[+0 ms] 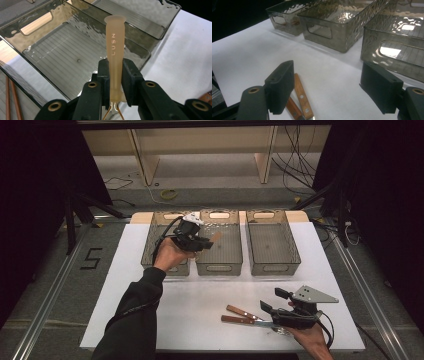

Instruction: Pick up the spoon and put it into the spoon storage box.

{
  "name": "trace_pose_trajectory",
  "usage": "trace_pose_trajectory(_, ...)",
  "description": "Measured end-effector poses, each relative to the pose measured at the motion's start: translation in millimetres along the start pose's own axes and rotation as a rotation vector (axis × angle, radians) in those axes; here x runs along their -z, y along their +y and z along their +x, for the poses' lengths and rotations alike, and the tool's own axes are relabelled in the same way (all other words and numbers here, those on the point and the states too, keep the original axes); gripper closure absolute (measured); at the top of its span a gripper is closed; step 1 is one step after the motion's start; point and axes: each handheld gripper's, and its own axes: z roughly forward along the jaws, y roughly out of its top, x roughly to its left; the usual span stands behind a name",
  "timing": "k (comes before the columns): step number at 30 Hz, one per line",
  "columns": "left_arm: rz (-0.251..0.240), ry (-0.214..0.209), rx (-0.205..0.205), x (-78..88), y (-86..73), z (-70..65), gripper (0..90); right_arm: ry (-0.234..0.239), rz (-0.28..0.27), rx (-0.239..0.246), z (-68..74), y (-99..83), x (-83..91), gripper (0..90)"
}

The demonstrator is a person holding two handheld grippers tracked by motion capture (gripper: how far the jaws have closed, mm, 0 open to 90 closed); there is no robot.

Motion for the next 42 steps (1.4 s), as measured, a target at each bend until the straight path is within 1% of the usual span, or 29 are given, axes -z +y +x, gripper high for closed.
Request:
trace_pose_trajectory(1, -0.007, -0.004, 0.010, -1.5, 1.0, 0.3, 77.2, 0.000, 0.000, 0.000, 0.0, 0.0, 0.0, 28.1)
trace_pose_trajectory(3, -0.006, 0.000, 0.008, -3.4, 2.7, 2.0, 77.2, 0.001, 0.000, 0.001, -0.1, 0.0, 0.1, 28.1)
trace_pose_trajectory(5, -0.012, 0.005, 0.016, -6.6, 4.8, 3.2, 77.2, 0.000, 0.000, 0.001, -0.2, -0.1, 0.1, 28.1)
trace_pose_trajectory(7, -0.021, -0.001, 0.026, -8.6, 6.9, 4.5, 77.2, 0.001, 0.001, -0.002, 0.1, 0.0, 0.2, 28.1)
trace_pose_trajectory(9, -0.020, 0.002, 0.030, -10.7, 9.3, 5.1, 77.1, 0.001, 0.000, 0.000, -0.1, 0.0, 0.0, 28.1)
trace_pose_trajectory(11, -0.021, 0.009, 0.025, -12.4, 11.1, 5.7, 77.1, 0.001, 0.001, 0.000, -0.3, 0.0, 0.2, 28.1)
trace_pose_trajectory(17, -0.027, 0.014, 0.041, -18.7, 14.2, 9.4, 77.1, 0.001, 0.002, -0.003, -0.3, -0.1, 0.2, 28.1)
trace_pose_trajectory(18, -0.028, 0.017, 0.039, -19.8, 14.1, 10.1, 77.1, 0.001, 0.001, -0.002, -0.4, -0.1, 0.2, 28.1)
trace_pose_trajectory(31, -0.036, 0.038, 0.087, -37.1, 8.2, 20.2, 76.7, 0.003, 0.003, -0.005, -0.4, -0.2, 0.1, 28.1)
trace_pose_trajectory(33, -0.043, 0.040, 0.094, -40.4, 7.3, 19.9, 76.7, 0.004, 0.000, -0.004, -0.5, -0.2, -0.4, 28.1)
trace_pose_trajectory(35, -0.039, 0.039, 0.095, -42.3, 6.5, 20.4, 76.7, 0.004, 0.002, -0.003, -0.4, -0.2, -0.1, 28.1)
trace_pose_trajectory(37, -0.040, 0.040, 0.105, -43.8, 5.8, 20.8, 76.7, 0.003, 0.000, -0.005, -0.6, -0.1, 0.0, 28.1)
trace_pose_trajectory(42, -0.038, 0.041, 0.108, -45.8, 6.4, 20.5, 76.5, 0.004, 0.003, -0.003, -0.5, -0.1, -0.1, 28.1)
